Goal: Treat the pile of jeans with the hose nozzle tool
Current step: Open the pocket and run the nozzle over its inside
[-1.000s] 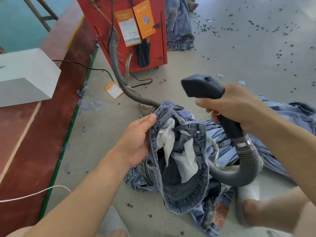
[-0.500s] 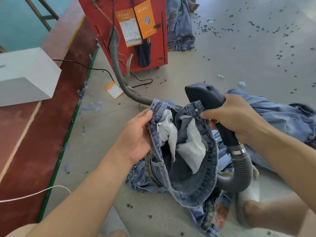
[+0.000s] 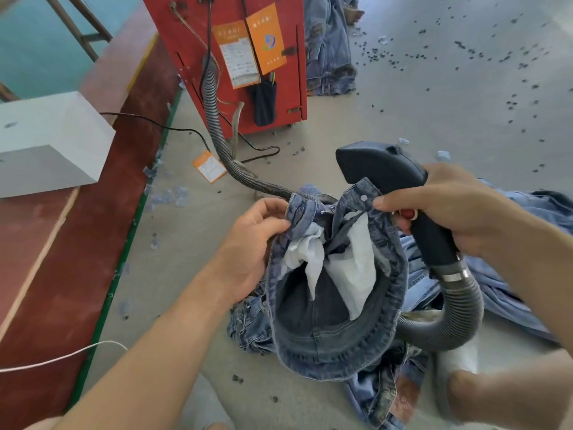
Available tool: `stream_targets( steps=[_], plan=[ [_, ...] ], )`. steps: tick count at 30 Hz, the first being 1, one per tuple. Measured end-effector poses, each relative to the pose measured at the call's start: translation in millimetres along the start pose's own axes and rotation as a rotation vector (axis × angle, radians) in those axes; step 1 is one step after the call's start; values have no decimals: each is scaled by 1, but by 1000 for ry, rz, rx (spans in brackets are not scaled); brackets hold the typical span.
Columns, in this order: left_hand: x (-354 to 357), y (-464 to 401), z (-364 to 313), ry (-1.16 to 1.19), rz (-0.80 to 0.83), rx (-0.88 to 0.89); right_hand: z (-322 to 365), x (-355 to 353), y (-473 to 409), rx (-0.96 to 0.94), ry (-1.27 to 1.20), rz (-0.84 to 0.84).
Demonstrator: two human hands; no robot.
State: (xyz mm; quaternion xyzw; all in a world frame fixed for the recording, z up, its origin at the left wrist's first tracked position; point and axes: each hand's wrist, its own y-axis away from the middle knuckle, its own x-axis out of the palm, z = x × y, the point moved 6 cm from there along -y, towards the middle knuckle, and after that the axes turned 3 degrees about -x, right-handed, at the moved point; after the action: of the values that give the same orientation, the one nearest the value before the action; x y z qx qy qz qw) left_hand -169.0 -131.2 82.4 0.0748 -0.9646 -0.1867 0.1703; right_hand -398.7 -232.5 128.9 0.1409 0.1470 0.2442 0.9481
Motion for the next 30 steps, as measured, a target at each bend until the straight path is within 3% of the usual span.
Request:
stream_targets(
  steps=[2,5,7,9,15,22,26,30],
  plan=[
    [3,-1,1,-85,38,-13,1,8,-1,11,-50,108],
    [15,1,7,-562,134,18,5,23,-1,13,-124,272],
    [22,2,9,-789,107,104,7,31,0,7,-139,346],
    [28,1,7,-827,62,230,8,35,1,15,-103,384],
    [34,3,19,-357,226,23,4,26,-10,87,-27,224],
    [16,-3,37,138,-78,-217,-4,23,-12,87,78,112],
    [14,-8,34,349,-64,-262,-8,20,-6,113,159,172],
    [7,-5,38,400,-29,-308,-8,4,-10,131,135,101]
  ],
)
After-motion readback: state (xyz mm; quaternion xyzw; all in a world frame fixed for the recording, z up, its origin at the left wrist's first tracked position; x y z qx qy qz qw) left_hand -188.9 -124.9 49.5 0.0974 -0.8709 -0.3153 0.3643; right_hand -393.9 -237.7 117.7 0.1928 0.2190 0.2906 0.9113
